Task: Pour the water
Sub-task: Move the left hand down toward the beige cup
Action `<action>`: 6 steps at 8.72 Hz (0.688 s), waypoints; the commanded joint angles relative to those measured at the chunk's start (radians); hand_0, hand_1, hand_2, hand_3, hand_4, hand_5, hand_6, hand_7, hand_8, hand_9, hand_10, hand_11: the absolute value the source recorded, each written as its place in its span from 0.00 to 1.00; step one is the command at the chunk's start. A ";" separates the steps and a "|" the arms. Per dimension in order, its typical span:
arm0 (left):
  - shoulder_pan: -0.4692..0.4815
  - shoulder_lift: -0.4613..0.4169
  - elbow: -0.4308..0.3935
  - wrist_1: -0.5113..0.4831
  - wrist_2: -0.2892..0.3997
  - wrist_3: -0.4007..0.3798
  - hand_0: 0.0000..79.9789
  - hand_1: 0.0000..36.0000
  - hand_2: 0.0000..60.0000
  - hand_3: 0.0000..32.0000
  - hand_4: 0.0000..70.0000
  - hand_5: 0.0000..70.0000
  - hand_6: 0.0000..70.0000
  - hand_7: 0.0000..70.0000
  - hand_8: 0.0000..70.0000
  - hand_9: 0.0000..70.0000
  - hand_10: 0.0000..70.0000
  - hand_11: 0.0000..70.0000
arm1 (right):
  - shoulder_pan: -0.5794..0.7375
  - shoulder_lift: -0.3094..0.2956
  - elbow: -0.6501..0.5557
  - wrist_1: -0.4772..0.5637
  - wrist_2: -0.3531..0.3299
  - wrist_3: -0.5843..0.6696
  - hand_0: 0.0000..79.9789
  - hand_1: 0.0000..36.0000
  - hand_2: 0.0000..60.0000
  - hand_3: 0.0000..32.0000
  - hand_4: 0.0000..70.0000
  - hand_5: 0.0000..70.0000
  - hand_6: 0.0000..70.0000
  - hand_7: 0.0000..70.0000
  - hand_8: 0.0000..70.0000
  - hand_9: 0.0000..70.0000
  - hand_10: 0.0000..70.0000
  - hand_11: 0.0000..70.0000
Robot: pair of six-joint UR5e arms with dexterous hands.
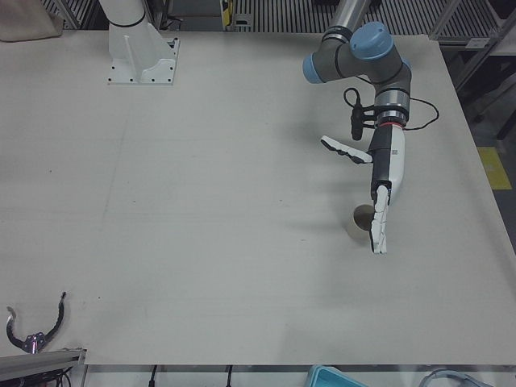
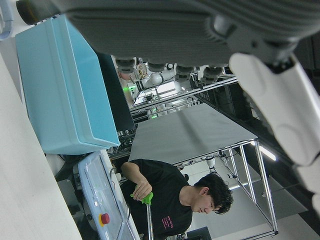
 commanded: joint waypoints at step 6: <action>0.011 0.061 0.135 -0.382 0.001 0.325 0.54 0.20 0.08 0.25 0.07 0.00 0.00 0.07 0.00 0.00 0.03 0.06 | 0.118 -0.135 0.228 -0.036 -0.030 -0.162 0.59 0.12 0.00 0.33 0.08 0.00 0.00 0.00 0.00 0.01 0.00 0.00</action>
